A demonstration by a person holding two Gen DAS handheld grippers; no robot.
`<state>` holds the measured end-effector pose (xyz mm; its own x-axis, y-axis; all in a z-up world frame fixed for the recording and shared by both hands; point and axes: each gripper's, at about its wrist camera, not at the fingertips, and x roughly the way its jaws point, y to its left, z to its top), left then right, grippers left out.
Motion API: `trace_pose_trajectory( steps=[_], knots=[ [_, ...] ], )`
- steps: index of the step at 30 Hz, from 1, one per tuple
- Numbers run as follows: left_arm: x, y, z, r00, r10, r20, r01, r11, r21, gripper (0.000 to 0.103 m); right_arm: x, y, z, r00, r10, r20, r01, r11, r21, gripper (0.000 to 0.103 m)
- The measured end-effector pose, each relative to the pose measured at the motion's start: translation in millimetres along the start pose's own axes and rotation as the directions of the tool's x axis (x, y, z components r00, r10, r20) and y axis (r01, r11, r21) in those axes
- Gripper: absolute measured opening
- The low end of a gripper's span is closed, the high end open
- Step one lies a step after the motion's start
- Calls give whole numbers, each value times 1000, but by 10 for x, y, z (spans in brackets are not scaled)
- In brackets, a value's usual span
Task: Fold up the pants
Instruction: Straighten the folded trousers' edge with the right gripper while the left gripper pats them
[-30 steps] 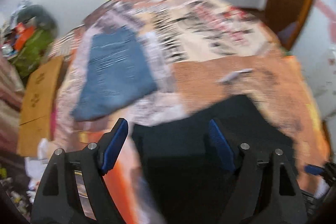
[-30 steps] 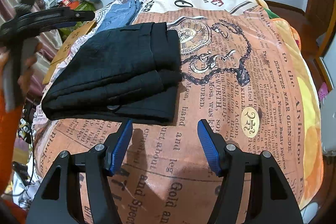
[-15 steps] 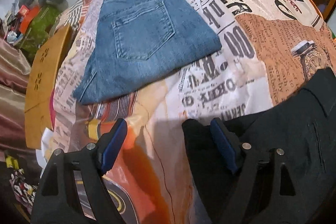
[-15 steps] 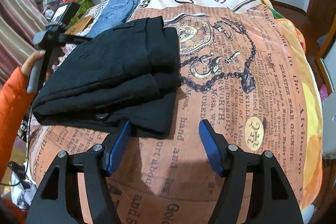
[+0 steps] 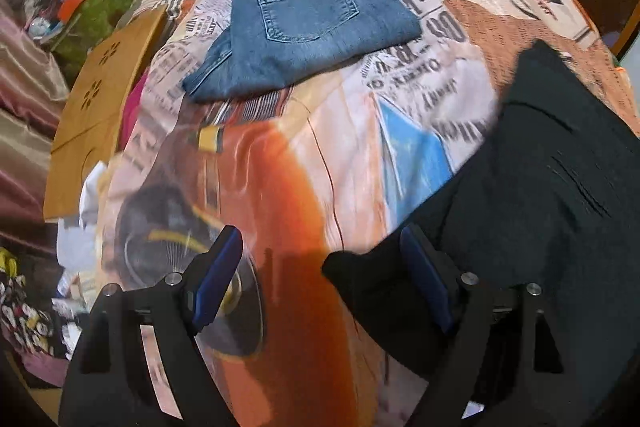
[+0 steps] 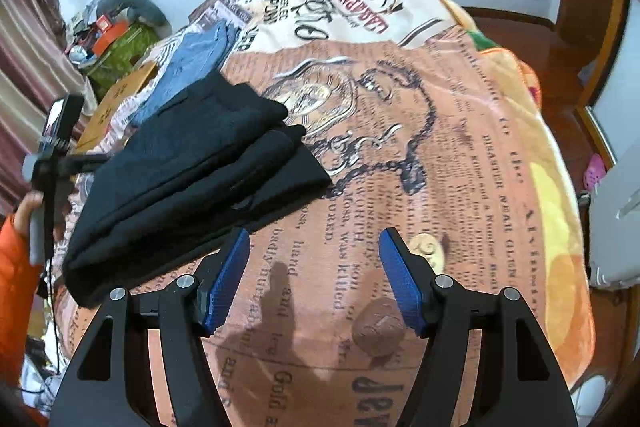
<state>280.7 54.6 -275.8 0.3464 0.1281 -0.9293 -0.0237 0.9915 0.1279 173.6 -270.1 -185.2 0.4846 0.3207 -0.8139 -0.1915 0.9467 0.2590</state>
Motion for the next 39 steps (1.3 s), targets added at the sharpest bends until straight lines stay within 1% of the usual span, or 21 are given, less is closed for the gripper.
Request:
trace_pose_trajectory(
  steps=[6,13,14,16,18,19,24,28,31,34,37,39],
  knots=[
    [-321,-127,-377,998,-48,38,48,999,12,81,-145,43,4,999,-1,39,1,1000,-8,63],
    [-576,-266,-636,991,-118,58,117,993,19,81,-218,142,-6,998,12,61,-10,999,-32,63],
    [-603,-295,-639,991,-117,61,115,993,32,81,-225,156,-10,998,13,64,-11,999,-35,63],
    [-697,-363,-626,992,-95,81,88,992,86,81,-225,190,-3,998,14,68,-11,999,-45,63],
    [-779,-375,-578,991,-83,106,71,991,116,81,-223,231,15,997,16,71,-12,998,-58,63],
    [-825,-358,-543,989,-88,122,74,990,118,80,-217,249,32,997,16,74,-11,998,-65,63],
    [-1025,-287,-249,971,-108,211,93,992,80,80,-152,338,167,996,33,83,-24,994,-109,63],
    [-1035,-344,42,961,-126,246,106,990,93,80,-33,404,329,995,52,87,-39,989,-144,63],
    [-948,-445,225,961,-150,232,126,985,117,78,64,438,455,993,74,91,-58,984,-166,63],
    [-808,-574,381,961,-180,211,150,977,149,74,203,471,570,992,108,71,-94,978,-184,63],
    [-621,-673,500,966,-192,171,164,972,167,66,412,489,677,991,127,28,-120,975,-188,63],
    [-488,-714,558,966,-220,136,196,965,172,59,549,489,733,990,137,7,-134,974,-185,61]
  ],
)
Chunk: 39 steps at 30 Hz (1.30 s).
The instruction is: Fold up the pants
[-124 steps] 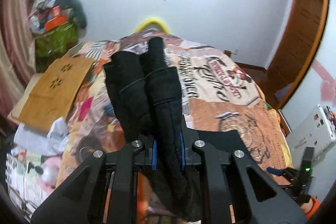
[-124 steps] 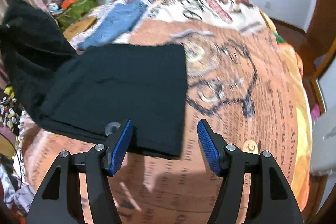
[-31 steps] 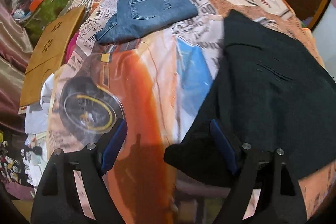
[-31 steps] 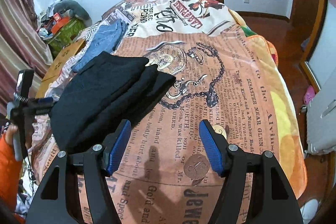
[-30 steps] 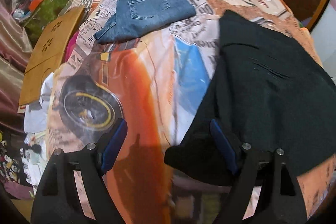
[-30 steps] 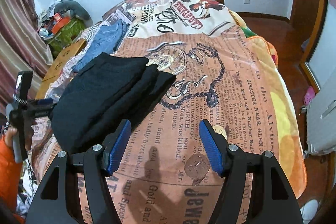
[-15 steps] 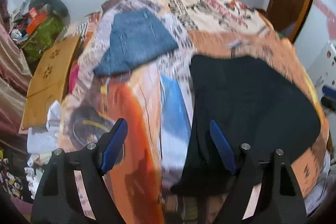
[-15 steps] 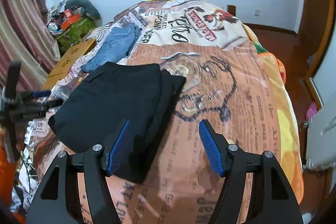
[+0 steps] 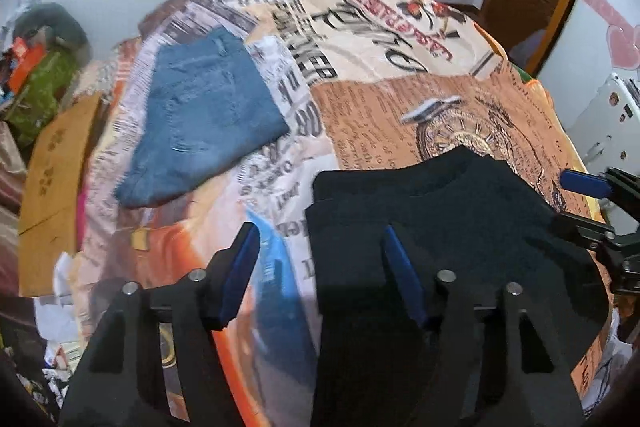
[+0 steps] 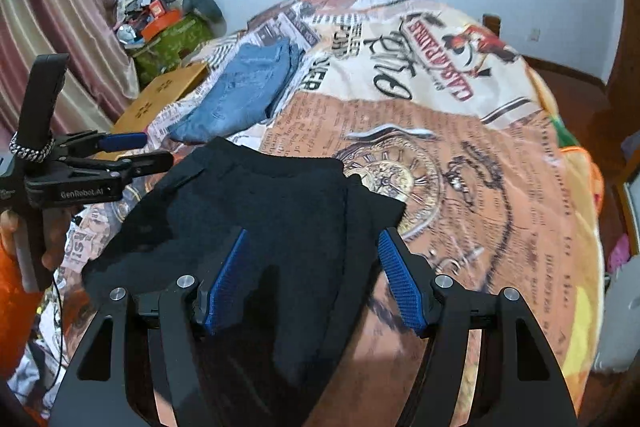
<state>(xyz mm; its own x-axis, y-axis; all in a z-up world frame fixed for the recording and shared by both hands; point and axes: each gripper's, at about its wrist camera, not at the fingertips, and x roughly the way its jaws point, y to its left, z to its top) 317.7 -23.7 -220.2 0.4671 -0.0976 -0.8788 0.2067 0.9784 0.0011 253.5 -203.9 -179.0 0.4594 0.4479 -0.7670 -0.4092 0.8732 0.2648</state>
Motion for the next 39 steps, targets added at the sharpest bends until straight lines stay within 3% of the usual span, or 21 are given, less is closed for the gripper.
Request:
trace_pose_trajectory(
  steps=[2,4,6,8,13,17,22,24,28,32,34,39],
  knots=[
    [112,-8,17,999,-21,-25,21,1000,10,44,132,-35,43,999,15,-28,-15,1000,2,54],
    [194,-17,24,998,-58,-40,59,998,17,40,266,-70,79,998,29,-58,-29,1000,5,49],
    [232,-35,24,997,-62,-39,63,998,30,40,372,-106,103,996,42,-81,-41,999,8,44],
    [249,-44,17,998,-60,-35,62,997,44,40,460,-118,114,993,63,-102,-63,998,3,34],
    [302,-43,-6,998,-54,-36,55,997,51,40,630,-100,105,990,47,-136,-52,998,-31,31],
    [299,-22,27,996,-68,-51,70,997,39,40,567,-138,106,994,53,-93,-56,998,-26,13],
    [237,-115,156,995,-76,-59,81,993,88,32,177,-10,105,996,5,94,4,995,-97,12],
    [245,-172,215,997,-54,-55,59,992,108,32,81,-3,119,993,-1,122,13,995,-95,12],
    [449,-206,263,997,-10,-80,18,994,110,32,209,-124,114,997,-29,71,33,998,-57,12],
    [635,-144,253,993,-18,-112,25,998,64,32,546,-287,21,998,-21,-62,20,1000,-7,13],
    [589,-101,280,994,-27,-108,32,999,42,32,540,-303,25,998,-13,-65,14,1000,11,12],
    [183,-57,323,999,52,-15,-51,995,85,32,243,-183,136,996,-78,-39,77,997,-12,24]
  ],
)
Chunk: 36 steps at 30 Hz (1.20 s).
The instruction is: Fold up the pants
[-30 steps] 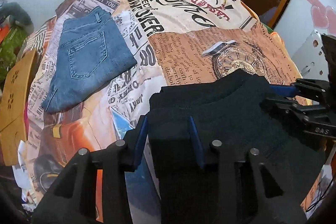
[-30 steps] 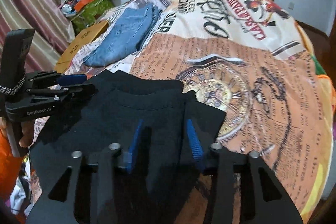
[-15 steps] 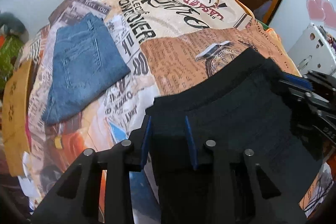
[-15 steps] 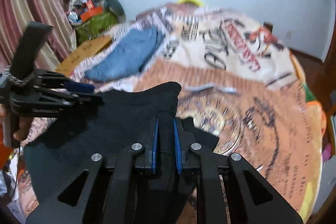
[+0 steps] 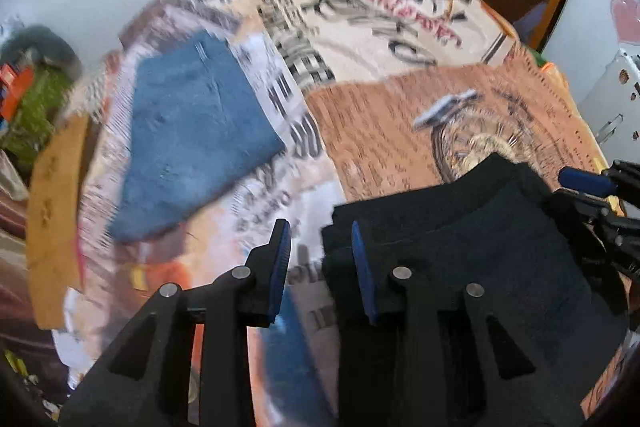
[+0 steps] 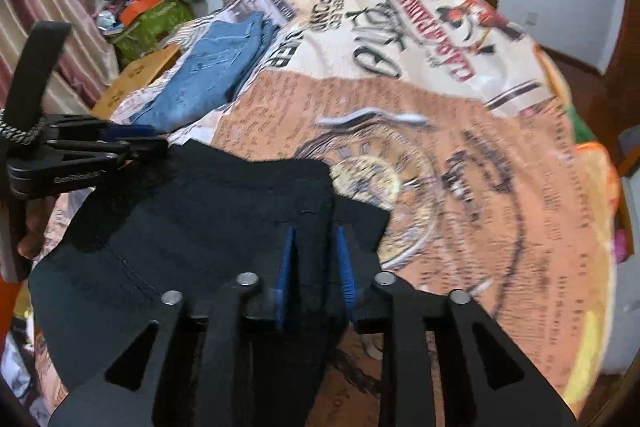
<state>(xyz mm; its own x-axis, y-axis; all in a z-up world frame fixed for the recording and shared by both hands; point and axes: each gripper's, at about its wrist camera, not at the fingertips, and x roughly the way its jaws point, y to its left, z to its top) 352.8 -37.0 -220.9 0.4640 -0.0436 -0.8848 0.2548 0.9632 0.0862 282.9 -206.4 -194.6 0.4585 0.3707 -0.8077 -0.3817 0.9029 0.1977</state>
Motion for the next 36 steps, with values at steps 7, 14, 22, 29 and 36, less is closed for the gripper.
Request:
trace_pose_trajectory(
  steps=[7,14,22,29,36],
  knots=[
    [-523,-27,-162,994,-90,65,91,996,-18,34,-452,230,24,993,89,76,-87,996,-28,40],
    [-470,-321,-588,995,-102,-8,102,994,44,34,-431,582,-177,992,121,18,-119,987,-108,40],
    [-378,-192,-1001,989,-141,-45,140,990,-30,49,-259,608,-623,992,99,-74,-107,988,-109,40],
    [-549,-126,-1180,991,-132,-15,131,990,-52,53,-468,509,-757,995,86,-52,-89,994,-68,40],
    [-747,-61,-1389,999,-41,2,41,998,-39,53,-620,508,-868,998,48,-27,-50,996,-75,40]
  ],
)
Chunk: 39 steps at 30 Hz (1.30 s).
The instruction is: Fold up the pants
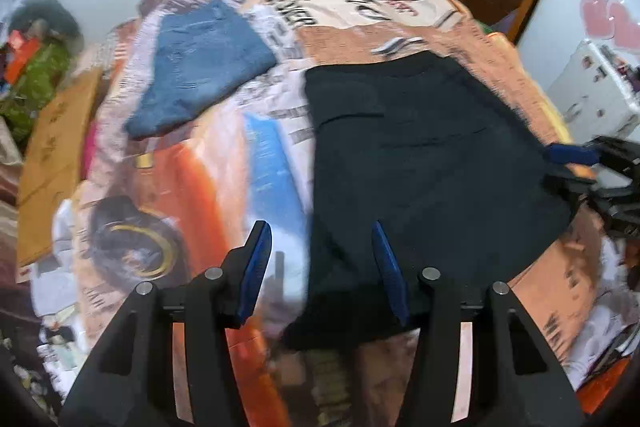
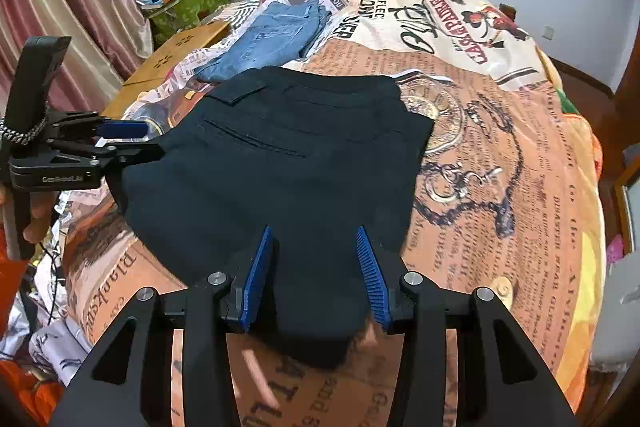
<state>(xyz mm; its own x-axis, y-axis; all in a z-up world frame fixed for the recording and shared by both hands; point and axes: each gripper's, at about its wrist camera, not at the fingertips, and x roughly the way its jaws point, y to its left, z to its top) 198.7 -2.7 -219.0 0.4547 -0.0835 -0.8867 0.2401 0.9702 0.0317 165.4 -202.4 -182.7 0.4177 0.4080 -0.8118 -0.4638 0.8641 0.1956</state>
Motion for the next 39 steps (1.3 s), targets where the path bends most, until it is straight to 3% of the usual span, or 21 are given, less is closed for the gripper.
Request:
trace_pose_trajectory(
  steps=[4,7,12,18,21,23,28,31,39],
  knots=[
    [47,198,-163,999,32,-33,-33,999,-43,53,-67,-2,-44,1000,-24,5,24,1000,0,40],
    [159,344,-289,996,31,-78,-38,995,-93,53,-115,-59,-114,999,-45,0,45,999,12,48],
    [233,543,-401,992,59,-113,-77,985,-156,53,-205,-219,-238,999,-50,-1,50,996,76,51],
    [42,651,-244,994,88,-57,-97,978,-183,54,-322,-368,-278,998,-60,-2,59,989,136,51],
    [-48,609,-83,996,88,-14,-89,980,-177,63,-372,-403,-220,996,-84,16,80,985,152,51],
    [-106,544,40,996,84,20,-80,982,-169,80,-389,-429,-168,997,-75,36,68,984,167,51],
    [-35,336,333,999,19,36,-15,991,-131,89,-294,-479,-1,996,-56,67,41,978,202,54],
    [129,205,456,1000,-28,2,28,994,-106,89,-153,-525,56,998,-35,53,22,973,229,63],
    [645,54,602,982,-156,-108,147,985,-85,90,322,-715,81,994,104,-28,-89,941,327,63]
  ],
)
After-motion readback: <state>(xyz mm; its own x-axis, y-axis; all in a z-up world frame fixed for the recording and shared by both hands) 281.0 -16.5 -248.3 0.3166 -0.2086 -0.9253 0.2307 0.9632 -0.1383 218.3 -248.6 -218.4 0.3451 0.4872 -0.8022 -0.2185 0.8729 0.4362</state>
